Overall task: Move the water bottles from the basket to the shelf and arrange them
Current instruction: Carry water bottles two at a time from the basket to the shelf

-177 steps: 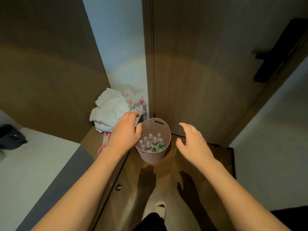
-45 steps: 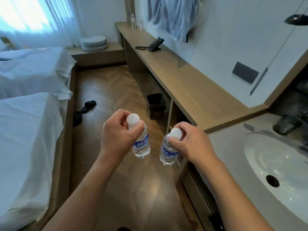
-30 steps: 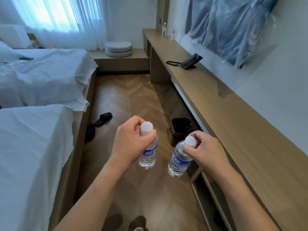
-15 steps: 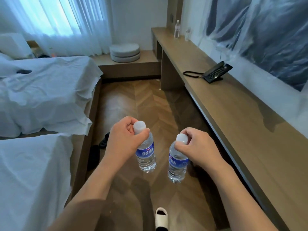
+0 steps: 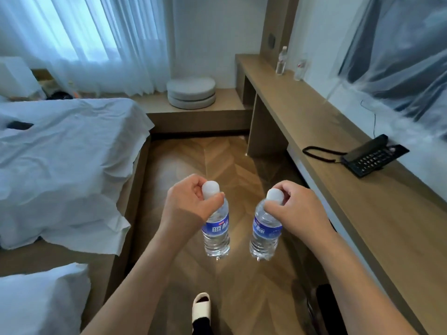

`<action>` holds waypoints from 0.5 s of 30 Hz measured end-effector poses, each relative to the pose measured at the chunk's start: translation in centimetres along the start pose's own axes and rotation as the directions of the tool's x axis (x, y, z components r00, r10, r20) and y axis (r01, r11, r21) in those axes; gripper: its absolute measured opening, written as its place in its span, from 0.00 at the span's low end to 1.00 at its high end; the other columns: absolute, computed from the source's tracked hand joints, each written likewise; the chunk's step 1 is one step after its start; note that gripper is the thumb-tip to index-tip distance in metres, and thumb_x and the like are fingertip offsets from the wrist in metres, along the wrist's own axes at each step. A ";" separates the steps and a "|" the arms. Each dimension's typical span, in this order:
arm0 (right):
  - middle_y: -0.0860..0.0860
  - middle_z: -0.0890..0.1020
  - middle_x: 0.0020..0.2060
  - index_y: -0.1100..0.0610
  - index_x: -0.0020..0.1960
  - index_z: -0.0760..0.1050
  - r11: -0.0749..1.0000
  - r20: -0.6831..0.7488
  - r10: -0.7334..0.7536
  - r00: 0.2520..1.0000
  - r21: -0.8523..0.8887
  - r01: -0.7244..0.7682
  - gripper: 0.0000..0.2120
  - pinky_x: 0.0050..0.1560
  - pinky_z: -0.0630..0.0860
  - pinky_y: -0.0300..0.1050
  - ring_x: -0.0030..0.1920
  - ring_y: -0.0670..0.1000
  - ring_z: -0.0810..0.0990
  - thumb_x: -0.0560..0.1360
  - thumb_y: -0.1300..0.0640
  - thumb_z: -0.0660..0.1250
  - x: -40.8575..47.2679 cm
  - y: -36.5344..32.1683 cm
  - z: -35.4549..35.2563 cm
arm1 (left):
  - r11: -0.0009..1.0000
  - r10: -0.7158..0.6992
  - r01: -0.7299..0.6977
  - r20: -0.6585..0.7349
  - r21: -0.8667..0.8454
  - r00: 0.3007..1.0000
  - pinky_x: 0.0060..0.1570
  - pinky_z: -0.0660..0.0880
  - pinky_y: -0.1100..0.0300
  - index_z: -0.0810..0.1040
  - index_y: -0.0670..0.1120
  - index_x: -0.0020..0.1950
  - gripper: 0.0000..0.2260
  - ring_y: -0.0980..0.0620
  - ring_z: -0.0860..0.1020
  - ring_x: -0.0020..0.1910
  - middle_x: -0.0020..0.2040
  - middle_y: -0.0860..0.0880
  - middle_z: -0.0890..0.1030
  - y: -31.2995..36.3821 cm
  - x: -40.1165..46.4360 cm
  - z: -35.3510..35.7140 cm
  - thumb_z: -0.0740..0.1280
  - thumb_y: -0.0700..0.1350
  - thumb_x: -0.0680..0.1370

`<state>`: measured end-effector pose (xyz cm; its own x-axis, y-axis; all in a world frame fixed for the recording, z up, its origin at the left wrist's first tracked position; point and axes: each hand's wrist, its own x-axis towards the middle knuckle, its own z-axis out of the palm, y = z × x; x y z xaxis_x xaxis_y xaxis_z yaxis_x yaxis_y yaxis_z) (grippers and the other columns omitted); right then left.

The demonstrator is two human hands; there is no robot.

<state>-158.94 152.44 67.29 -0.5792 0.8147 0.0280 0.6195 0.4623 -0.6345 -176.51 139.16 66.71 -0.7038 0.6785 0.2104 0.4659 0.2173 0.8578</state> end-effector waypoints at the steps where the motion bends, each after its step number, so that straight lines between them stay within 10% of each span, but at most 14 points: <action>1: 0.43 0.79 0.38 0.47 0.46 0.74 1.000 0.009 0.009 1.000 -0.016 -0.008 0.09 0.40 0.82 0.44 0.40 0.46 0.80 0.68 0.46 0.70 2.7 -0.8 0.6 | 1.000 0.007 -0.007 0.009 0.004 1.000 0.31 0.69 0.69 0.74 0.51 0.38 0.11 0.58 0.76 0.30 0.31 0.57 0.75 -0.5 3.1 -0.3 0.77 0.47 0.70; 15: 0.43 0.79 0.39 0.48 0.48 0.74 1.000 -0.063 0.028 0.998 -0.010 -0.028 0.12 0.41 0.82 0.45 0.40 0.48 0.81 0.69 0.42 0.69 36.4 -5.1 5.5 | 0.999 0.032 -0.033 0.036 0.039 0.999 0.32 0.73 0.69 0.75 0.52 0.41 0.10 0.56 0.79 0.36 0.36 0.55 0.79 -5.8 38.7 3.6 0.76 0.48 0.69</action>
<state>-186.07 177.78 67.23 -0.5277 0.8474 0.0588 0.6408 0.4426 -0.6274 -204.58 166.68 68.23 -0.6687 0.7101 0.2207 0.5095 0.2214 0.8315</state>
